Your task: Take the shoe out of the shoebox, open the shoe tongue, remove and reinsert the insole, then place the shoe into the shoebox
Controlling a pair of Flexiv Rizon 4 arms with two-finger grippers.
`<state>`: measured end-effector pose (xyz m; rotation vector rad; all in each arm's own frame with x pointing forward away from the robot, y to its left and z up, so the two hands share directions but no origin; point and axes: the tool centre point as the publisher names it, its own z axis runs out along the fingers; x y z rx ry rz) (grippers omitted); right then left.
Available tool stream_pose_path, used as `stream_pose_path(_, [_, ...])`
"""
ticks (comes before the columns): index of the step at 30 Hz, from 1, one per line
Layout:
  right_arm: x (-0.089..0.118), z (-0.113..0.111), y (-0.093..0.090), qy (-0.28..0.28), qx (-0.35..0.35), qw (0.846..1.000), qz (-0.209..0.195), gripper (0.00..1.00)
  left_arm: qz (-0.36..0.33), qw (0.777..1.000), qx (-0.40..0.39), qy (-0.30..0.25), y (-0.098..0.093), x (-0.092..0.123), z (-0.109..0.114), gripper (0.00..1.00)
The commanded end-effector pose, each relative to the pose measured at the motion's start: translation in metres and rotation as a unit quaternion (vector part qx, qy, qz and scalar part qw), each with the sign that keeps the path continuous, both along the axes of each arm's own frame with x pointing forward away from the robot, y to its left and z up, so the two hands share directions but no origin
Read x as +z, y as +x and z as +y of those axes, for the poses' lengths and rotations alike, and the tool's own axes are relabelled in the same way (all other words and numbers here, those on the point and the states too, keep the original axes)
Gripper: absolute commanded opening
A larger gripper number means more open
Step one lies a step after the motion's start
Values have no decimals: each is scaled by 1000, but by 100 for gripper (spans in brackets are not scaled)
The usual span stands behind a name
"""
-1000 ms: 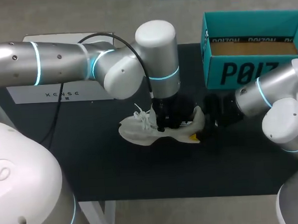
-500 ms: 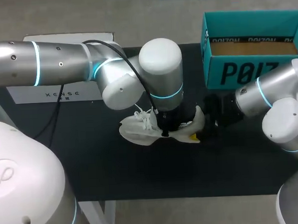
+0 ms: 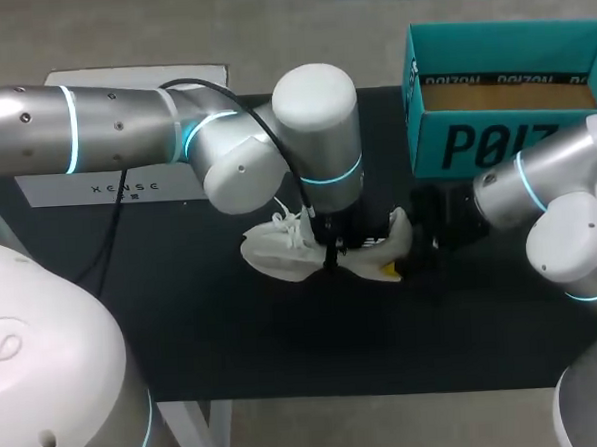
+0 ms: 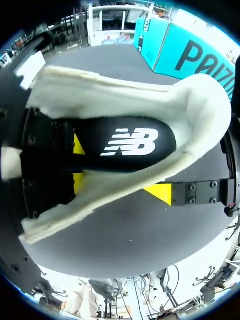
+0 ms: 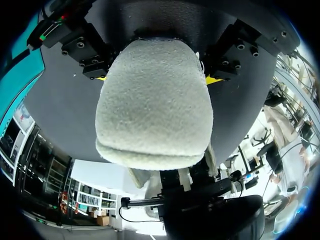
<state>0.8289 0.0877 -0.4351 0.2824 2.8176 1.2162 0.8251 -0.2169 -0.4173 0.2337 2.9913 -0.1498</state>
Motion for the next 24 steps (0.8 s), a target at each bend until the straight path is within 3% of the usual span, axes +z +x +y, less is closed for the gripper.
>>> stream_pose_path(1, [-3,5,-6,0,3,1000,1,0,1,1000,6,-11,16,-55,-9,0])
stream_pose_path(12, [-3,5,-6,0,3,1000,1,0,35,996,53,-57,-9,-20,-11,0])
stream_pose_path(18, [-3,5,-6,0,3,1000,1,0,40,991,87,-90,-7,5,-6,0])
stream_pose_path(24, [-3,5,-6,0,3,1000,1,0,44,975,135,-169,-1,24,3,0])
